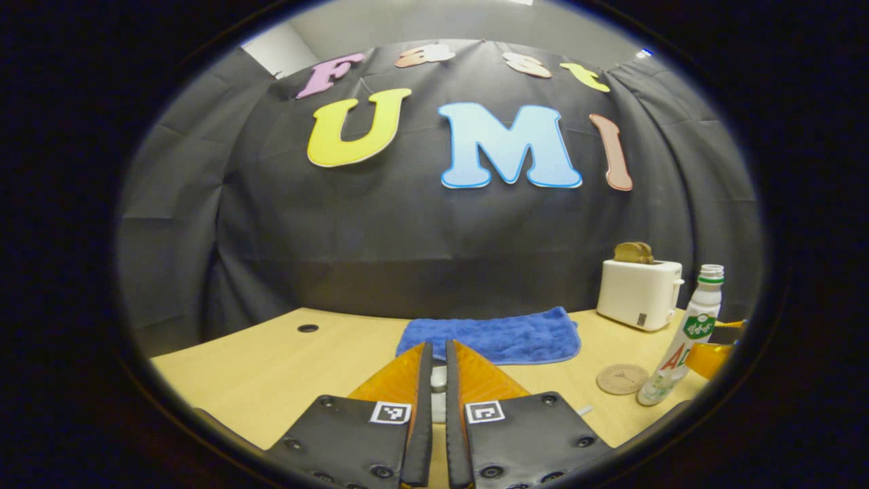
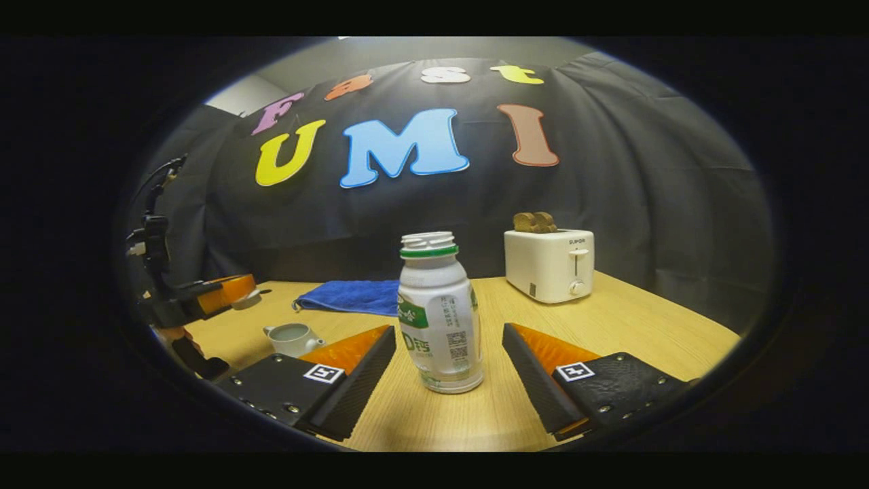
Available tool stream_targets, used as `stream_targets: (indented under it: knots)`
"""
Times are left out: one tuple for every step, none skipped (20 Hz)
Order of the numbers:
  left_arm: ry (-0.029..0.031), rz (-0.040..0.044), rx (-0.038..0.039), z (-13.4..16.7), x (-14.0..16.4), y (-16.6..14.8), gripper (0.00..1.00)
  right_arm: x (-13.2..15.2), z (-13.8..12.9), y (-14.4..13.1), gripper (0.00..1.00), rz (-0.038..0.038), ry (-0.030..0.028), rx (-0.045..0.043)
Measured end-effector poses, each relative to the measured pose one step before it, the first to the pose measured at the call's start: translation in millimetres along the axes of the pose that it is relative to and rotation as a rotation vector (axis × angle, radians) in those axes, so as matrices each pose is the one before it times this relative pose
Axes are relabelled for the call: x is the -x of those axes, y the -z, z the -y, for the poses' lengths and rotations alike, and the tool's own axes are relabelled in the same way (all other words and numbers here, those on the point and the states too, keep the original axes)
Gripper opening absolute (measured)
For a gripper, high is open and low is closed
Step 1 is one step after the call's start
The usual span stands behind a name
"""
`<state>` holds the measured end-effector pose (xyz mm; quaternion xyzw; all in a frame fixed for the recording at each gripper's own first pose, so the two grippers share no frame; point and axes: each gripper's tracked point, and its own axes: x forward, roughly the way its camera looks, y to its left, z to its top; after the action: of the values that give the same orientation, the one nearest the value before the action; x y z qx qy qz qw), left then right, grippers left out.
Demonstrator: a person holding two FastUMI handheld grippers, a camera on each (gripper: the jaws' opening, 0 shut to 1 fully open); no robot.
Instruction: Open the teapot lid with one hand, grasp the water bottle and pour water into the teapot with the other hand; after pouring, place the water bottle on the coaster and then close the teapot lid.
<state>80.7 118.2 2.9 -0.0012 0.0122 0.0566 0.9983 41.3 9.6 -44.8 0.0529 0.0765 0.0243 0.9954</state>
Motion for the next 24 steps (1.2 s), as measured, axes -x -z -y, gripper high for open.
stream_targets:
  knots:
    - [-0.00696, -0.00496, 0.00417, -7.88, -0.23, 1.86, 0.19, -3.24, -0.72, 1.91, 0.98, -0.00492, 0.00329, 0.00764]
    - [-0.00746, -0.00472, 0.00114, -7.75, -0.95, 1.24, 0.19, -3.13, -0.37, 0.74, 0.98, -0.0053, 0.0028, 0.00694]
    - [-0.00775, -0.00383, -0.00114, -6.73, -0.3, 2.73, 0.19, -2.58, -0.44, 1.61, 0.98, -0.00496, 0.00302, 0.00726]
    - [-0.00743, -0.00298, 0.00001, -6.75, -0.44, 0.72, 0.19, -3.0, -0.03, 1.15, 0.97, -0.00574, 0.00348, 0.00712]
    - [-0.00447, -0.00227, 0.00451, -5.75, 0.54, 1.11, 0.19, -3.65, 0.22, 2.39, 0.98, -0.00726, 0.00399, 0.00598]
    - [0.00051, -0.00278, 0.00721, -4.18, -0.7, -0.08, 0.19, -2.07, 0.55, 1.83, 0.98, -0.0071, 0.00307, 0.00544]
    - [0.00265, -0.00263, 0.00799, -2.32, -0.01, 1.67, 0.19, -2.79, 0.14, 2.68, 0.98, -0.00806, 0.00215, 0.00409]
    - [0.00392, -0.00277, 0.00771, -1.19, -0.11, 0.86, 0.19, -2.51, 0.57, 1.63, 0.98, -0.00897, 0.0044, 0.00415]
    - [0.00372, -0.00353, 0.00726, -0.9, -0.2, 0.65, 0.19, -1.46, 0.44, 1.87, 0.94, -0.00725, 0.0024, 0.00158]
    - [0.00372, -0.00288, 0.00436, -0.63, -0.78, 0.08, 0.19, -1.97, -0.53, 1.19, 0.92, -0.00635, -0.00309, -0.00055]
    - [0.00098, -0.00156, 0.00098, -0.81, 1.34, 1.37, 0.19, -1.84, -1.58, 1.51, 0.92, -0.00531, -0.00017, -0.0001]
    - [-0.00079, -0.0014, -0.00097, -1.25, -0.44, -0.92, 0.19, -0.08, -1.2, -0.23, 0.88, -0.00206, -0.00085, 0.00189]
    - [-0.0021, -0.00108, 0.00047, -1.1, -0.44, 1.75, 0.19, -0.6, -0.61, 1.41, 0.83, -0.00195, 0.00387, 0.00533]
    - [-0.00084, -0.00137, 0.00196, -0.98, -0.49, -0.57, 0.19, -0.76, -0.02, 0.3, 0.82, -0.00048, -0.0012, 0.00403]
    - [-0.00043, -0.00146, 0.0029, -0.8, 0.3, 1.45, 0.19, 0.97, -0.1, -0.45, 0.8, -0.00248, -0.00209, 0.00655]
    - [0.00072, -0.00226, 0.00451, -0.74, 0.23, 0.29, 0.19, 1.01, 0.29, -2.02, 0.8, 0.00154, 0.00074, 0.01051]
    - [0.0017, -0.00289, 0.00414, 0.14, -0.37, 1.14, 0.19, 0.66, 0.5, -2.42, 0.8, 0.0054, 0.00314, 0.01645]
    - [0.00097, -0.00292, 0.00419, -0.5, -0.35, 0.23, 0.19, 0.88, 1.52, -3.96, 0.8, 0.00688, 0.01005, 0.02708]
    - [0.00136, -0.00374, 0.00484, -0.18, -0.87, 2.19, 0.19, 0.43, -0.27, -5.39, 0.8, 0.01037, 0.0064, 0.03559]
    - [0.00266, -0.002, 0.00628, -0.27, 0.65, 0.55, 0.19, -0.86, -0.52, -5.94, 0.8, 0.00944, 0.00607, 0.04249]
    - [0.00198, -0.0018, 0.00529, 0.23, 0.6, 0.1, 0.19, -1.95, 0.2, -4.82, 0.8, 0.00729, 0.00778, 0.04919]
    - [-0.0001, -0.00125, 0.00248, -0.03, -0.78, 0.23, 0.19, -1.4, 1.49, -4.49, 0.8, 0.00469, 0.01102, 0.05271]
    - [-0.00015, -0.00165, 0.00104, -0.89, 0.19, 1.28, 0.19, -1.72, 1.13, -3.37, 0.8, 0.00729, 0.01181, 0.05649]
    - [0.00154, -0.00314, 0.00269, -0.48, 0.19, 0.12, 0.19, -1.63, 1.57, -3.79, 0.8, 0.00267, 0.01077, 0.05977]
